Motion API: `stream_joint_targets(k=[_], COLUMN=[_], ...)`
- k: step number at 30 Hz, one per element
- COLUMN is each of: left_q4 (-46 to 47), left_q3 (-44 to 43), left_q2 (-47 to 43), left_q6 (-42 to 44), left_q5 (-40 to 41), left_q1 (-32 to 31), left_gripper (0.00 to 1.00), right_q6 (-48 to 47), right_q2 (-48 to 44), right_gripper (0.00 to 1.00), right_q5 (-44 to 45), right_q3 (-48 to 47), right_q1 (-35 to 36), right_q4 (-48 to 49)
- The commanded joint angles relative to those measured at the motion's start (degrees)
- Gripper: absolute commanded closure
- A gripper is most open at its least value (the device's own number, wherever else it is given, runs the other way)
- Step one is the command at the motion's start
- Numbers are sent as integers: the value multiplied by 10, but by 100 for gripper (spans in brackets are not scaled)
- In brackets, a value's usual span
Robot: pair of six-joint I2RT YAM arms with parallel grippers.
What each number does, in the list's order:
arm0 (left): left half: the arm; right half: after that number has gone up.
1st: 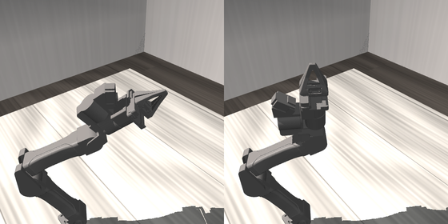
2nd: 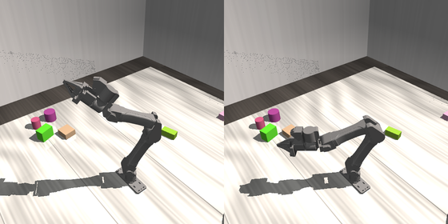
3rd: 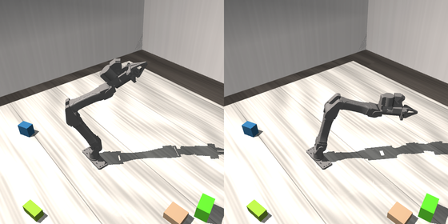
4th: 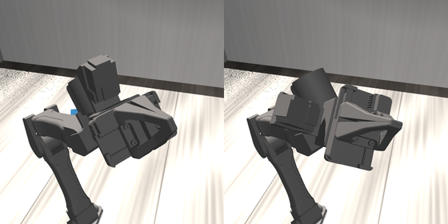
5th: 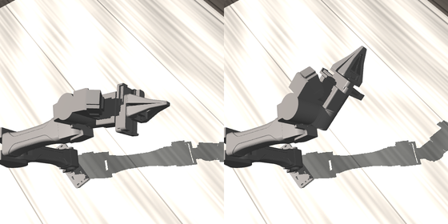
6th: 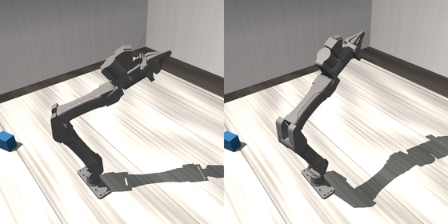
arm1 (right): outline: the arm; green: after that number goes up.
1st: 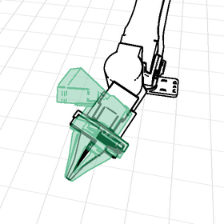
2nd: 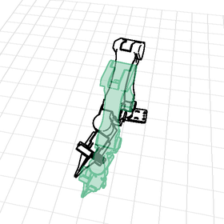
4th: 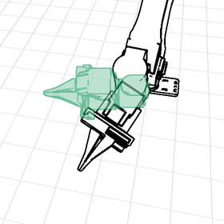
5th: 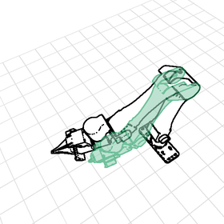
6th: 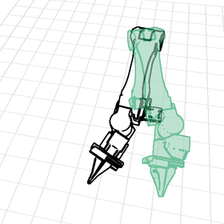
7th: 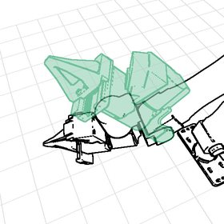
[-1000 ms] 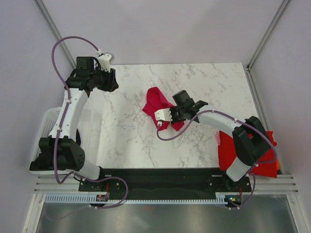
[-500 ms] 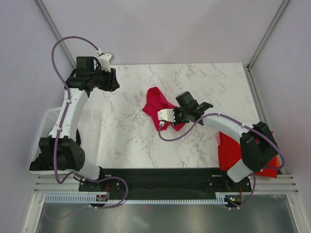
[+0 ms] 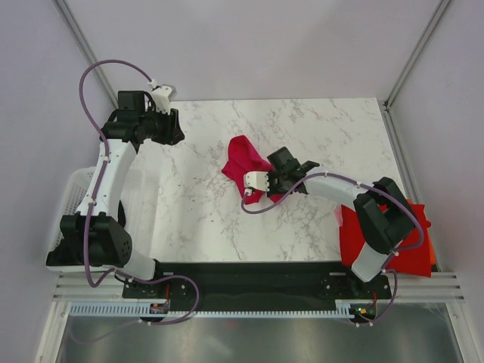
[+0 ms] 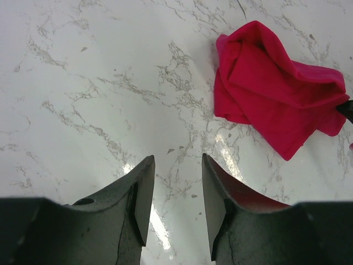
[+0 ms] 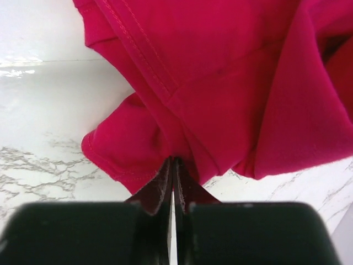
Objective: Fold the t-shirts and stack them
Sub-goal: Flatten the tshirt out
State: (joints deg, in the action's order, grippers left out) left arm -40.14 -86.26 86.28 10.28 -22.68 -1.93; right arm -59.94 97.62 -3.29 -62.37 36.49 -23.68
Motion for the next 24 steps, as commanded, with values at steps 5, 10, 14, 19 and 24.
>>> stream_joint_targets(k=[5, 10, 14, 19, 24], left_q4=[16, 18, 24, 24, 21], left_q3=[-3, -14, -23, -42, -33], left_q2=[-23, -22, -16, -14, -28], left_q6=[-17, -15, -13, -14, -15], left_q5=[-22, -25, -22, -21, -19], left_q1=[4, 4, 4, 4, 4], left_gripper=[52, 52, 52, 52, 52], right_q6=[48, 55, 76, 95, 71], right_q2=[-55, -160, -190, -168, -164], right_gripper=[100, 100, 100, 100, 70], right_q5=[16, -51, -85, -71, -60], right_q3=[-28, -107, -216, -293, -197], right_q1=[2, 24, 40, 53, 57], right_q4=[31, -49, -93, -109, -125])
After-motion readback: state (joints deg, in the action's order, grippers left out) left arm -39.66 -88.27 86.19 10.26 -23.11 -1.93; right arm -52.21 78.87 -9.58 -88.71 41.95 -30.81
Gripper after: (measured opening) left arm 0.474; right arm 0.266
